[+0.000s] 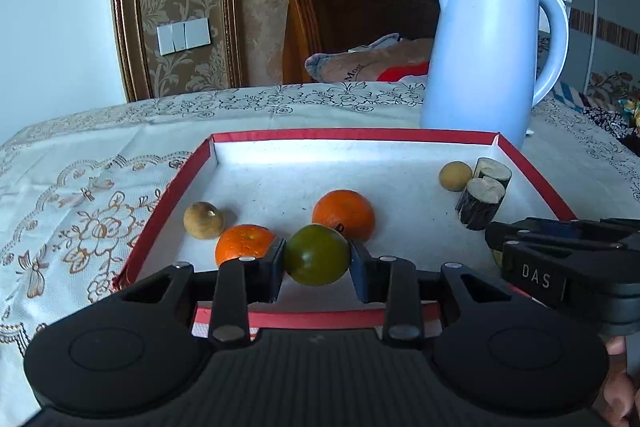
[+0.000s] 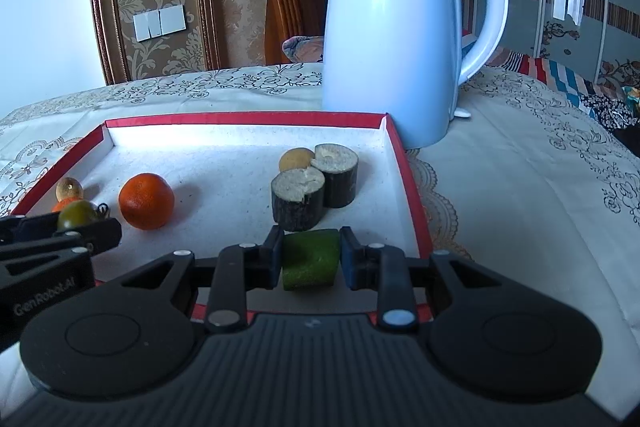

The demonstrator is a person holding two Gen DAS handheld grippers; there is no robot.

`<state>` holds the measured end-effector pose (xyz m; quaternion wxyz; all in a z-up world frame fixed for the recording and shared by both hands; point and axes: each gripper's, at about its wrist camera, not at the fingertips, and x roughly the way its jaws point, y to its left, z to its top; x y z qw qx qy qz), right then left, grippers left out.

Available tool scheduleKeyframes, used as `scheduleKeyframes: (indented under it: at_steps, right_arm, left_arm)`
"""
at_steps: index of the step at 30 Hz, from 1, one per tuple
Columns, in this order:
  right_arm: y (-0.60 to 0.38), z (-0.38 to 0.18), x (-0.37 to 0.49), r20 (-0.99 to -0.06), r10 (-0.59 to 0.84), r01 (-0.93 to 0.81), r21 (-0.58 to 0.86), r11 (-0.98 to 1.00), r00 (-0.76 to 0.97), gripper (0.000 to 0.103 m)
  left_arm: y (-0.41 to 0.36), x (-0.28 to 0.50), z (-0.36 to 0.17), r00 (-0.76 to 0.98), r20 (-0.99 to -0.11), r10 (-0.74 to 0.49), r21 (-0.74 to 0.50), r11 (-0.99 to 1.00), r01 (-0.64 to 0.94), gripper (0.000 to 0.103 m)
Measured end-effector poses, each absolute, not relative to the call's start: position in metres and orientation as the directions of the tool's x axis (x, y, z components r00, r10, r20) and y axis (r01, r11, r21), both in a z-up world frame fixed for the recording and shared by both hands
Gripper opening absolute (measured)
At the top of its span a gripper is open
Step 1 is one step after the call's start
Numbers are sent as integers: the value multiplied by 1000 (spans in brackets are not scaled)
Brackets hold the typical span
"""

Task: Organize fruits
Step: 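Open the left tool over the tray while the right tool releases the cucumber chunk, then lift both open tools out of the red tray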

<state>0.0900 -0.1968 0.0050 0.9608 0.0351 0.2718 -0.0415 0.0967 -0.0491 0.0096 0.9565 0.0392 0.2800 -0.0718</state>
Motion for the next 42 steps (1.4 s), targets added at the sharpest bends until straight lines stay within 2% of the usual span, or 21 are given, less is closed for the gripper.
scheduleKeyframes:
  at_steps: [12, 15, 34, 35, 37, 39, 42]
  right_arm:
    - [-194, 4, 109, -535, -88, 117, 20, 993, 840, 27]
    - [-195, 4, 114, -540, -84, 119, 30, 992, 838, 27]
    - [-200, 3, 131, -572, -47, 117, 86, 989, 819, 29]
    - [-200, 3, 131, -572, -42, 115, 92, 989, 819, 31]
    - [-202, 3, 131, -572, -35, 114, 103, 988, 819, 42]
    - [-202, 4, 128, -567, -31, 111, 108, 988, 823, 59]
    - [-202, 7, 122, -545, -52, 126, 99, 987, 837, 71]
  left_arm:
    - [-61, 123, 5, 838, -538, -90, 57, 988, 142, 33]
    - [-58, 132, 5, 832, -547, -98, 28, 990, 135, 33]
    - [-58, 141, 2, 840, -535, -93, 39, 990, 135, 35]
    - [-57, 140, 2, 841, -532, -96, 37, 990, 137, 35]
    - [-56, 138, 1, 841, -530, -110, 38, 988, 153, 40]
    - [-56, 136, 1, 839, -529, -127, 32, 985, 170, 47]
    - [-57, 134, 1, 840, -528, -123, 38, 985, 168, 49]
